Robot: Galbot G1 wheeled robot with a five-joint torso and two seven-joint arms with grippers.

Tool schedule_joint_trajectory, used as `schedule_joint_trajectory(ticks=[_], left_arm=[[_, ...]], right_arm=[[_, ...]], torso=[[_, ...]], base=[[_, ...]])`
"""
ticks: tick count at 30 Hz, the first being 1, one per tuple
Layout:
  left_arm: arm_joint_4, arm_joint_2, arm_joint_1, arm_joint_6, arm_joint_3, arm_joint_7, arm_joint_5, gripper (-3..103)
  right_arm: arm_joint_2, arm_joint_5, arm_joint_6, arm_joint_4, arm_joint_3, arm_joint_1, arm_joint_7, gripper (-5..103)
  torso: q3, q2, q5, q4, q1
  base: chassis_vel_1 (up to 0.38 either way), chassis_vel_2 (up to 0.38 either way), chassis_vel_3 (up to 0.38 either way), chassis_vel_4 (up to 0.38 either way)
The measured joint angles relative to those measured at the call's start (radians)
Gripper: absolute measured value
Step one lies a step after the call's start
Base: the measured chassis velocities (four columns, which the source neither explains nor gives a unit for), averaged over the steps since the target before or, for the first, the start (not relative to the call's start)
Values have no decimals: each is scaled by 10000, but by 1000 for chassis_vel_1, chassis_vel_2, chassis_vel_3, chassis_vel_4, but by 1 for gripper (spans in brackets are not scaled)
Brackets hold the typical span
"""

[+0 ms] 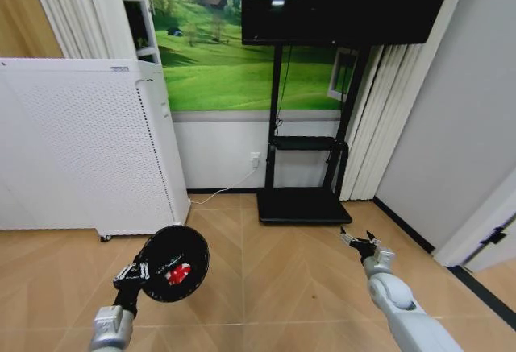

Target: Pick up the trash bin and place the garbage on the floor into it.

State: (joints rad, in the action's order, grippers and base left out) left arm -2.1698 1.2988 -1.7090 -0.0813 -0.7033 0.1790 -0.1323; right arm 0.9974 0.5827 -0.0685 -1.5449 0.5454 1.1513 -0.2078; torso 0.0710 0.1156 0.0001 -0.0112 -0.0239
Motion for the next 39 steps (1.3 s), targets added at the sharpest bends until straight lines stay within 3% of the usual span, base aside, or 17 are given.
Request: schedule_joint_trajectory(ticks=[10,19,39], left_arm=[[924,147,-139,-315,1263,540,-529,7],[1913,563,102,-110,1861,655,-434,7],[2794,563,-48,243,1791,888,-25,7]], right_arm=[[2,0,0,0,-1,0,1,100],[-2,0,1,0,2,0,-3,100],[-1,0,1,1,2,0,-2,100]], torso=[[-1,-1,2,-1,1],[0,-1,-2,-5,0],[-1,0,-2,-1,0]], base=[[152,131,-148,-127],[-66,-39,34,30],[0,0,0,0]])
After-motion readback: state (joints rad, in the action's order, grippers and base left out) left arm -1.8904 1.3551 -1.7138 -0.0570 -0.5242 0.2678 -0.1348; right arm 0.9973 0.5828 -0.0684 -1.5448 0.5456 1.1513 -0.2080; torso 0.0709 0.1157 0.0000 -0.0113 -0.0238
